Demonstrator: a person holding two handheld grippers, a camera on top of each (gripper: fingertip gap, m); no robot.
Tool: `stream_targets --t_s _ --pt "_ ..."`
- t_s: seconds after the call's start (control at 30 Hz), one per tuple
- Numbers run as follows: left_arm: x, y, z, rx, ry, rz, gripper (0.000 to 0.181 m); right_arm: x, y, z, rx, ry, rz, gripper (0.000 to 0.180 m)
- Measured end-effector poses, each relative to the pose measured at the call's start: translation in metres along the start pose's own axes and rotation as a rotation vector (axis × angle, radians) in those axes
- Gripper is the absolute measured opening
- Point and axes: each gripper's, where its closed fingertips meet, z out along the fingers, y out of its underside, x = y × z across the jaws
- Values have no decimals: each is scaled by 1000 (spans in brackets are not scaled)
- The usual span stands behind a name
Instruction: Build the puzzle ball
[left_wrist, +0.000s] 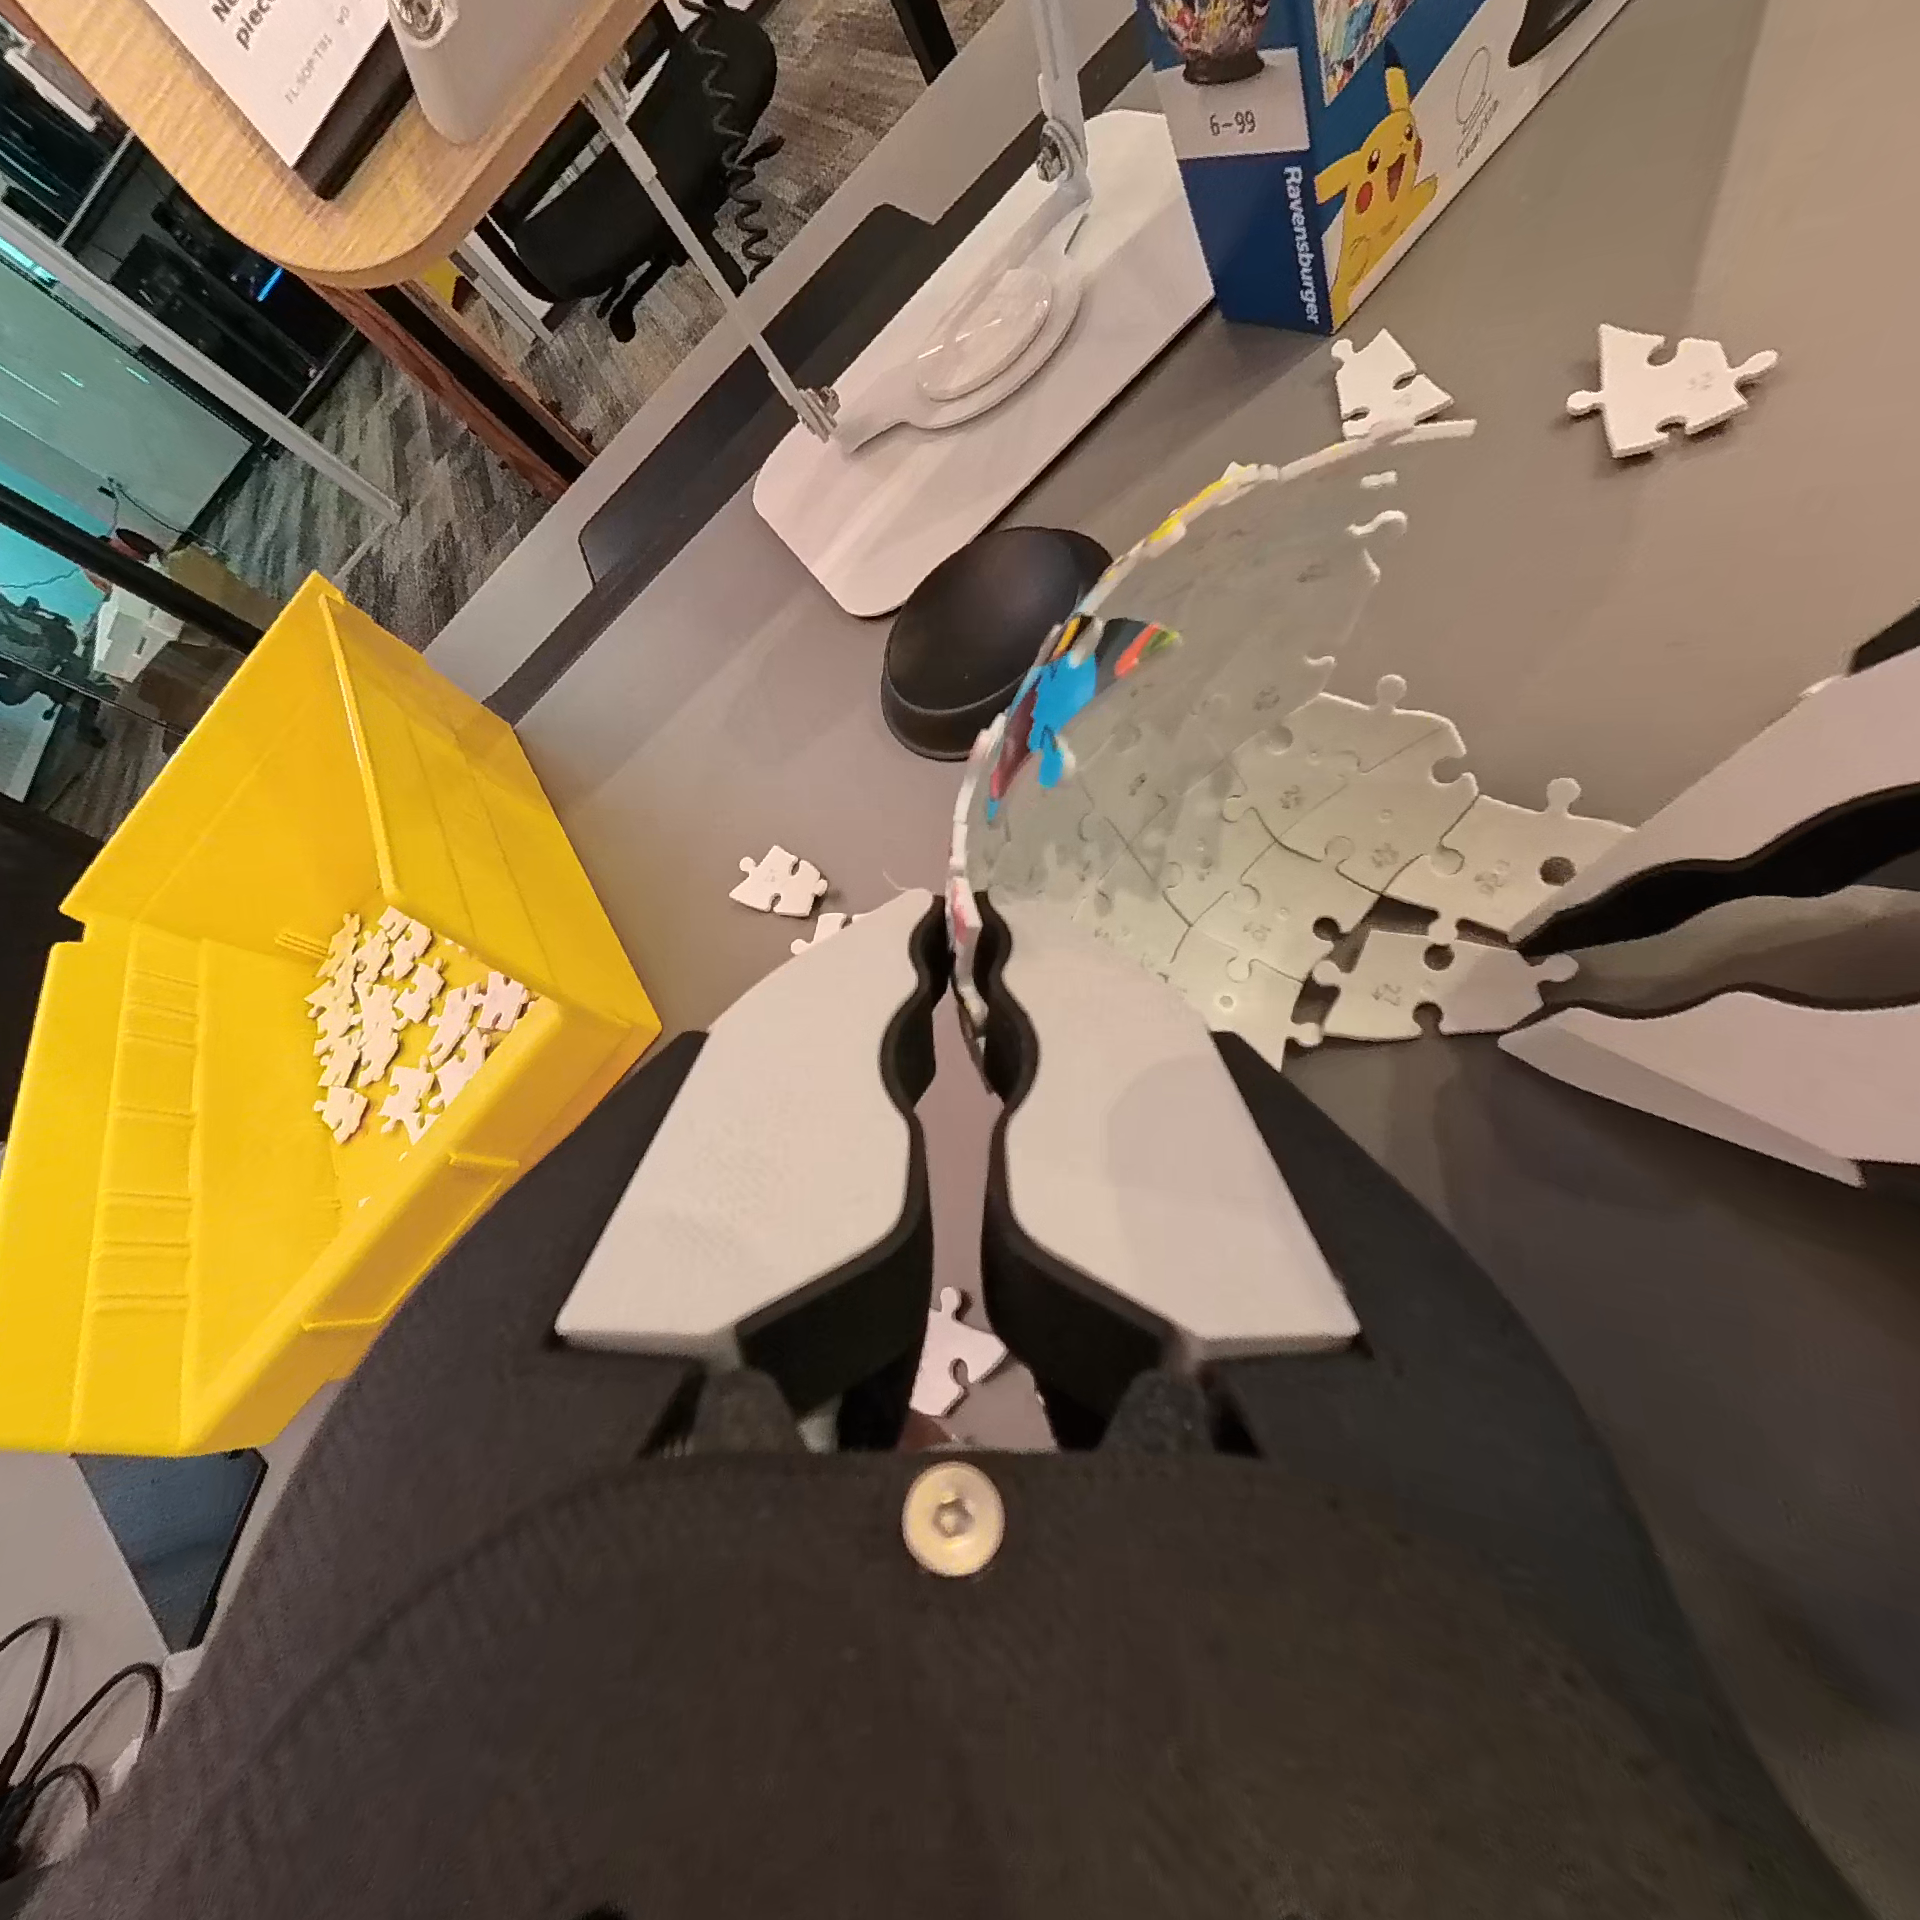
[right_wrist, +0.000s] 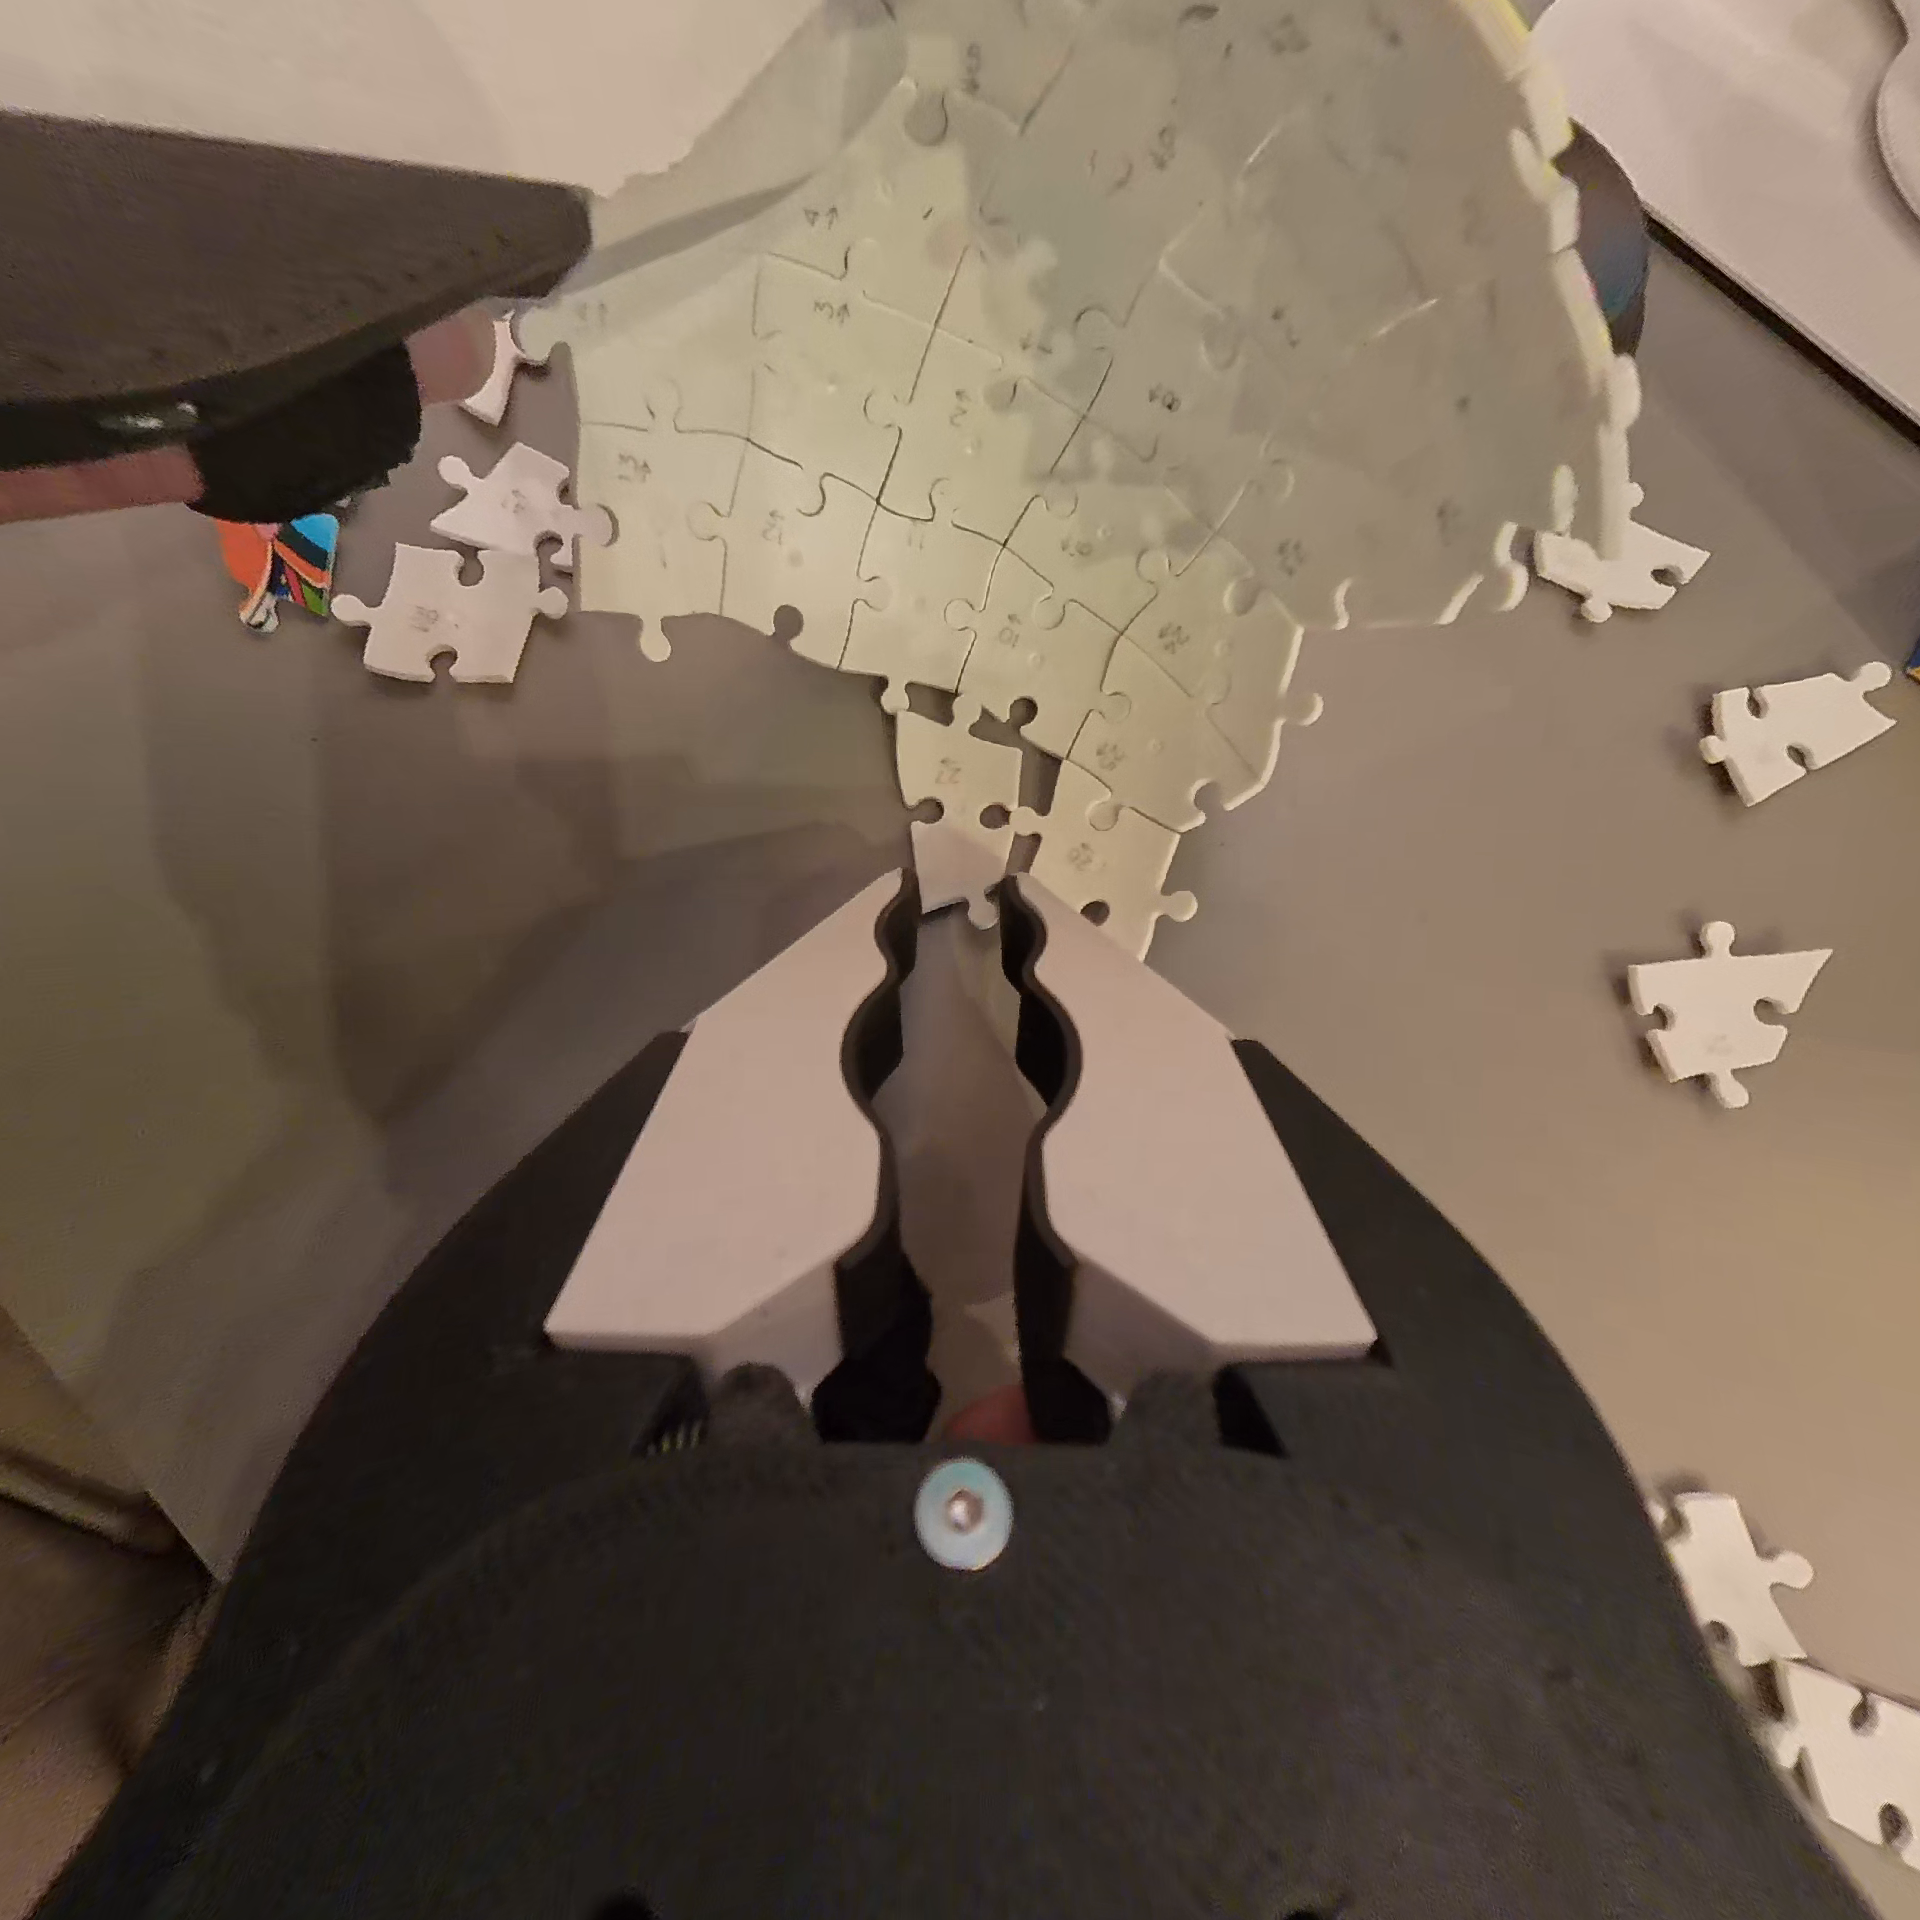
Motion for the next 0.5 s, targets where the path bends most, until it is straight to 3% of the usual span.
stream_targets --t_s 0.5 --pt "2 1 0 3 4 -12 4 9 -2 -2 40 51 123 20"
